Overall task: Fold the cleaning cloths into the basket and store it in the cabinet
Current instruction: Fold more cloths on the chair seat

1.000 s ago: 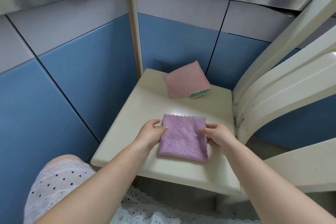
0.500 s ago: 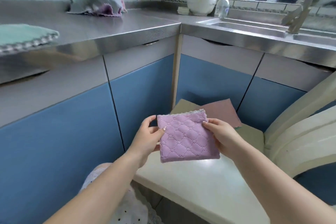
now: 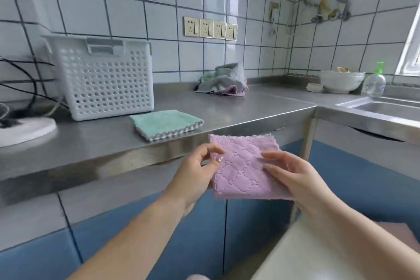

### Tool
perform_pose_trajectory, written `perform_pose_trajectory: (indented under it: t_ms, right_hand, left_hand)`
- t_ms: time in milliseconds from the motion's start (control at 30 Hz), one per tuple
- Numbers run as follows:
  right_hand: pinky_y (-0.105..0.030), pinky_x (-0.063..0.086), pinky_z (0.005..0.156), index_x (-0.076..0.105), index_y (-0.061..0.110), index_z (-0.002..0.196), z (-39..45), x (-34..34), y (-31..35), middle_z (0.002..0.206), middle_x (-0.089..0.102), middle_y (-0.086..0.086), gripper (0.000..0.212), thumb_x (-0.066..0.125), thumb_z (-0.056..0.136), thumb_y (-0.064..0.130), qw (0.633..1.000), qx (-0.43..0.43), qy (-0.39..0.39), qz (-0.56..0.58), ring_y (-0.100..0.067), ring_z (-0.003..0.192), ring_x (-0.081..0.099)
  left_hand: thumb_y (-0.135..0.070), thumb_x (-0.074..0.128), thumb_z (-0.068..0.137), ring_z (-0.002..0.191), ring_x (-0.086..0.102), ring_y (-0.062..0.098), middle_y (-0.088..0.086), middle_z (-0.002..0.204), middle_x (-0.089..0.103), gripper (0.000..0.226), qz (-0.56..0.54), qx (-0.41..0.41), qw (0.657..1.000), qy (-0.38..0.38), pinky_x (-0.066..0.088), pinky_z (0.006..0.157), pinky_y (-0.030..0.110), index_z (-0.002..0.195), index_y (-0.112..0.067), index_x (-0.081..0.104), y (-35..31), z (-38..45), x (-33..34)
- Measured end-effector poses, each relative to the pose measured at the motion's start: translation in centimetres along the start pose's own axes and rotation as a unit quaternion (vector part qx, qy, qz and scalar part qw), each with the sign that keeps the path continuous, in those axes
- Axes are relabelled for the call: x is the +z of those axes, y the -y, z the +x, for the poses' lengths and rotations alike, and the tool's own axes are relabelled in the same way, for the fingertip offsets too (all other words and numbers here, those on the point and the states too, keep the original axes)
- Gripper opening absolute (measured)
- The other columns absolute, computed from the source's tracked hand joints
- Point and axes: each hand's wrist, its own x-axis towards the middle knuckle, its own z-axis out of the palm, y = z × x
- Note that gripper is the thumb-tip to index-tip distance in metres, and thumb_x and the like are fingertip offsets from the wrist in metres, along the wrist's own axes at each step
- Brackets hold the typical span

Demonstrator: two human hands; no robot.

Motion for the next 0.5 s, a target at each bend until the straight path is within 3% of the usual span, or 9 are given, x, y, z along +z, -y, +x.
perform_pose_trajectory:
  t_ms: [67,167,300,367,433,500]
  right_hand:
    - [-0.027,0.047,0.075,0.074,0.03,0.089,1.9,1.9,2.2,0.102,0.072,0.007,0.015,0.068,0.084,0.017,0.999,-0.015,0.002,0.051,-0.013,0.093,0.064]
    - [-0.025,0.049,0.076,0.072,0.022,0.09,5.2,4.6,5.0,0.101,0.073,0.0,0.012,0.068,0.084,0.012,0.996,-0.022,0.014,0.088,-0.012,0.084,0.063]
    - [-0.022,0.052,0.068,0.066,0.021,0.099,10.1,7.7,8.5,0.101,0.071,-0.001,0.02,0.068,0.084,0.009,0.994,-0.021,0.04,0.1,-0.012,0.074,0.063]
    - [-0.029,0.054,0.074,0.063,0.018,0.111,12.3,9.0,9.4,0.106,0.069,-0.002,0.028,0.067,0.085,0.007,0.996,-0.024,0.04,0.082,-0.016,0.079,0.065]
    - [-0.039,0.053,0.085,0.061,0.015,0.119,14.2,10.2,9.5,0.117,0.064,-0.008,0.037,0.067,0.084,0.008,0.998,-0.021,0.033,0.046,-0.023,0.092,0.066]
    - [-0.04,0.052,0.087,0.06,0.016,0.121,15.5,11.3,9.3,0.125,0.058,-0.011,0.04,0.069,0.083,0.01,0.999,-0.012,0.028,0.02,-0.026,0.104,0.063]
  left_hand:
    - [-0.004,0.054,0.093,0.061,0.06,-0.004,-0.009,0.084,0.064,0.022,0.002,0.011,1.0,-0.008,0.048,0.053,0.014,0.096,-0.023,0.064,-2.5,1.0,-2.3]
    - [-0.004,0.057,0.09,0.067,0.062,-0.005,-0.006,0.094,0.066,0.023,0.021,0.036,0.999,-0.034,0.05,0.059,0.012,0.098,-0.025,0.064,-5.3,2.9,-5.6]
    - [-0.009,0.061,0.089,0.106,0.057,0.005,-0.005,0.121,0.059,0.029,0.116,0.061,0.989,-0.069,0.042,0.088,0.016,0.111,-0.026,0.062,-7.3,5.7,-10.0]
    - [-0.008,0.062,0.088,0.119,0.047,0.007,-0.002,0.134,0.053,0.039,0.165,0.044,0.983,-0.067,0.032,0.096,0.021,0.125,-0.02,0.057,-7.8,6.9,-12.0]
    - [-0.006,0.062,0.088,0.118,0.044,0.008,0.002,0.14,0.047,0.045,0.188,0.021,0.979,-0.069,0.032,0.094,0.019,0.131,-0.014,0.053,-7.9,7.8,-13.3]
    - [-0.002,0.061,0.088,0.106,0.05,0.008,0.005,0.137,0.047,0.047,0.194,0.002,0.978,-0.075,0.04,0.079,0.009,0.133,-0.009,0.05,-7.9,8.3,-14.1]
